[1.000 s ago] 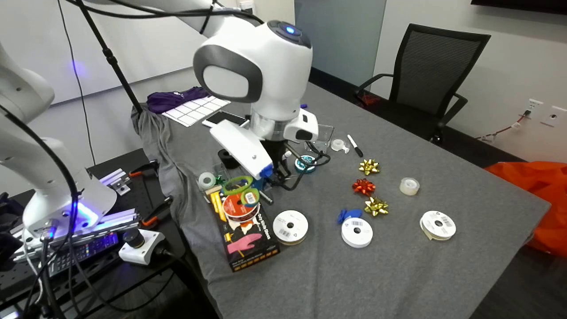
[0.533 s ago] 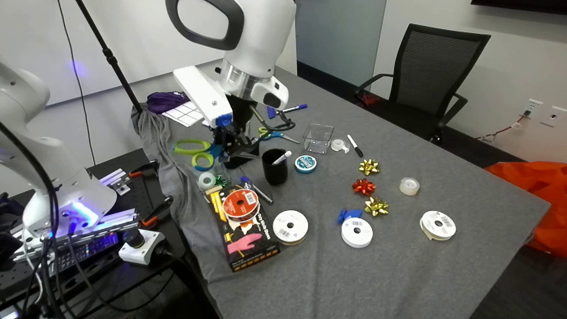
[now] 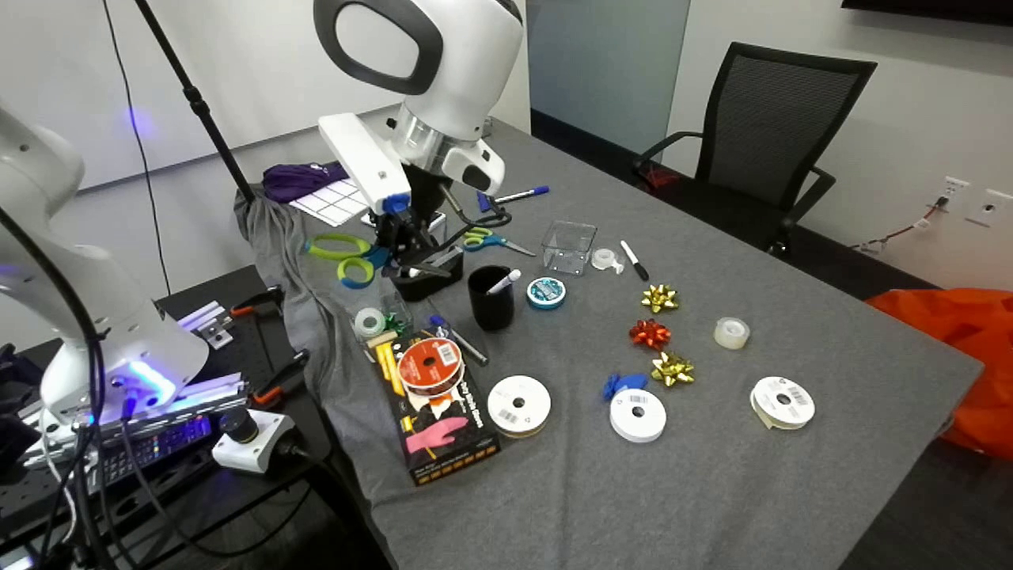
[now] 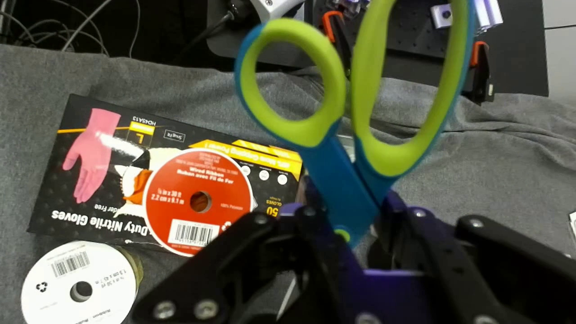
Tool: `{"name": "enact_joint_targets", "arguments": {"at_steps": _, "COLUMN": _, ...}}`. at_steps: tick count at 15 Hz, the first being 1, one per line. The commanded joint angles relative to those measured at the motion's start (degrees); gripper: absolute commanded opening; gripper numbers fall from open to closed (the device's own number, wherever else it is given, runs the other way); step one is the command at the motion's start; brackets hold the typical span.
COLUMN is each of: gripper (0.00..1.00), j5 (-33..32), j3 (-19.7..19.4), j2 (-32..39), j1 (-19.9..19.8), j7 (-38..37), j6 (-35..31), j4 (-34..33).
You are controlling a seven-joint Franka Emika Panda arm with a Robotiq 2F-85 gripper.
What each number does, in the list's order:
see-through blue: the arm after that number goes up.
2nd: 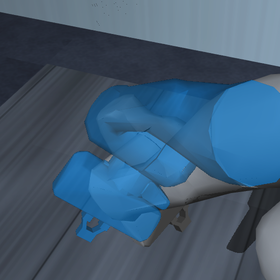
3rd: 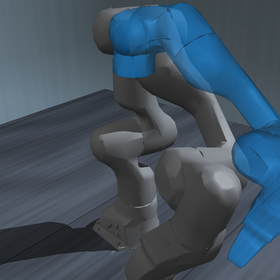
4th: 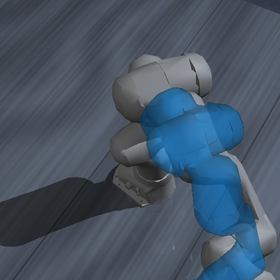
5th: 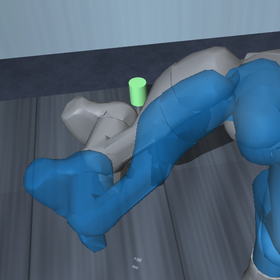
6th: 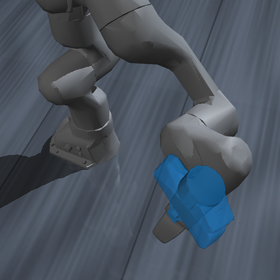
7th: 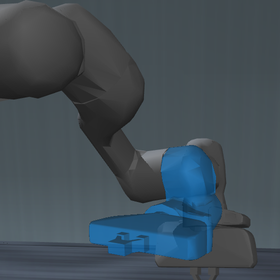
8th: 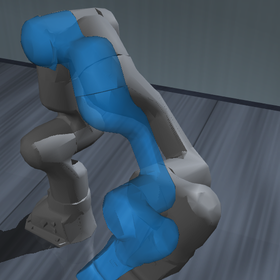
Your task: Pick the pair of scissors from the yellow ribbon tape and put it in the black cup
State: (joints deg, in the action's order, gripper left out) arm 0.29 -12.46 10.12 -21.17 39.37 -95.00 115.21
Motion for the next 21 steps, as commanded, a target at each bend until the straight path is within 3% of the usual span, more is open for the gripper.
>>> {"name": "enact_joint_targets", "arguments": {"at_steps": 1, "gripper": 0.08, "j5": 1.15, "j3": -0.06, "j2": 0.16, "j1": 1.73, "j7": -4.28, "j6": 1.34, "j4": -0.56}}
{"name": "enact_joint_targets", "arguments": {"at_steps": 13, "gripper": 0.08, "j5": 7.93, "j3": 2.85, "j2": 10.45, "j1": 9.11, "j7": -38.76, "j6": 2.93, "j4": -7.99}}
{"name": "enact_joint_targets", "arguments": {"at_steps": 16, "gripper": 0.08, "j5": 7.71, "j3": 2.74, "j2": 13.69, "j1": 9.27, "j7": -42.75, "j6": 3.12, "j4": -10.46}}
{"name": "enact_joint_targets", "arguments": {"at_steps": 21, "gripper": 0.08, "j5": 11.55, "j3": 3.22, "j2": 18.01, "j1": 7.35, "j7": -41.95, "j6": 3.92, "j4": -15.30}}
